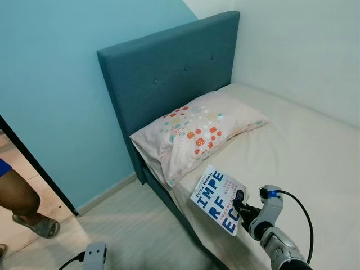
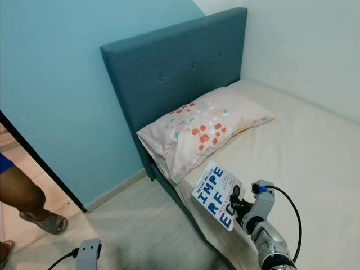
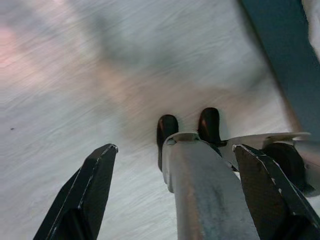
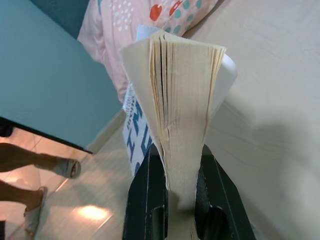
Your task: Clean up the room
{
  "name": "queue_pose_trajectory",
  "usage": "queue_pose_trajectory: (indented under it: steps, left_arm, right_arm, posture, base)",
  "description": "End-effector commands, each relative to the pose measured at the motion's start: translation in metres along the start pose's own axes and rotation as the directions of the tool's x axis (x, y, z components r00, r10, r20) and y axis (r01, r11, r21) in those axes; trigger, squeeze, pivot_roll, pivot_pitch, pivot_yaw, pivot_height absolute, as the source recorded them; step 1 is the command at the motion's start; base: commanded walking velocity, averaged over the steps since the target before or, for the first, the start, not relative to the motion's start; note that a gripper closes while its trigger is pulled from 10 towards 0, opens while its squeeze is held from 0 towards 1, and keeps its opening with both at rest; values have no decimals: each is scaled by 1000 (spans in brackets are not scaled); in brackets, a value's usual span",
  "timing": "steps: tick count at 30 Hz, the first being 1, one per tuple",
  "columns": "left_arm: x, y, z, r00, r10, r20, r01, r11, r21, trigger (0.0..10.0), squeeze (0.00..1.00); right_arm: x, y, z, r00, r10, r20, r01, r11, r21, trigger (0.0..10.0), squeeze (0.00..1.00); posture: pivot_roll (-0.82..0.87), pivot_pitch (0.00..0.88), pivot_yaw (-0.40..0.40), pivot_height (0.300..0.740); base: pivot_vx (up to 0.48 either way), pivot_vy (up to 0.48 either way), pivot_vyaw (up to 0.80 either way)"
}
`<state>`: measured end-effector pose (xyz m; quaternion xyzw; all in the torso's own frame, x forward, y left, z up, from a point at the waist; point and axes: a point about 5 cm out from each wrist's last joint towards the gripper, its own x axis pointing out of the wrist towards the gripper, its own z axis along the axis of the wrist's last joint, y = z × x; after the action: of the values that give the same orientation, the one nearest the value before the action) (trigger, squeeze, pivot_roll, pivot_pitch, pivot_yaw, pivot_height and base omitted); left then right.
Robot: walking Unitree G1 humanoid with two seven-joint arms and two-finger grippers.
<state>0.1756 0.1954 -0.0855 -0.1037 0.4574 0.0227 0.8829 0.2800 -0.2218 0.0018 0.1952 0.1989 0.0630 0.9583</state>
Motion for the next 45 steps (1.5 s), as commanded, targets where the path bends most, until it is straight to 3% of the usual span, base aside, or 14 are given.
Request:
queue_pose_trajectory:
  steps: [1, 8, 15, 17, 31, 40, 45]
  left_arm:
    - [-3, 10, -3, 1000, 25, -12, -25, 1000, -7, 10000, 0]
    - [-4, 9, -9, 1000, 15, -23, -16, 999, -31, 10000, 0]
    - [-3, 10, -6, 999, 43, -14, -44, 998, -39, 10000, 0]
    - [-3, 10, -4, 999, 38, -8, -39, 999, -37, 10000, 0]
    - [-3, 8, -8, 999, 42, -18, -43, 999, -30, 10000, 0]
    - [-3, 7, -6, 1000, 28, -10, -28, 999, -22, 10000, 0]
    - [-2, 5, -2, 1000, 9, 4, -8, 1000, -25, 10000, 0]
  right_arm:
    - [2, 4, -1, 1000, 13, -1, -13, 1000, 0, 10000, 0]
    - [3, 6, -3, 1000, 27, -14, -28, 1000, -7, 10000, 0]
    - [2, 8, -6, 998, 52, -29, -53, 998, -18, 10000, 0]
    - [1, 10, -8, 996, 80, -43, -82, 995, -53, 10000, 0]
    - [0, 11, -13, 995, 88, -56, -91, 995, -50, 10000, 0]
    - [-2, 1, -13, 998, -31, -51, 28, 999, -46, 10000, 0]
    - [-8, -13, -15, 982, -180, -56, 178, 983, -35, 10000, 0]
  posture:
    - [-72, 47, 50, 740]
    - [-74, 35, 43, 740]
    - [-78, 38, 42, 740]
    - [-77, 40, 41, 740]
    - [-79, 43, 44, 740]
    - [-78, 47, 46, 740]
    - [-76, 49, 45, 740]
  base:
    - [0, 0, 0]
    - [0, -405, 0]
    - [0, 0, 0]
    - [0, 0, 553]
    - [0, 0, 672]
    - [0, 0, 135]
    - [0, 0, 0]
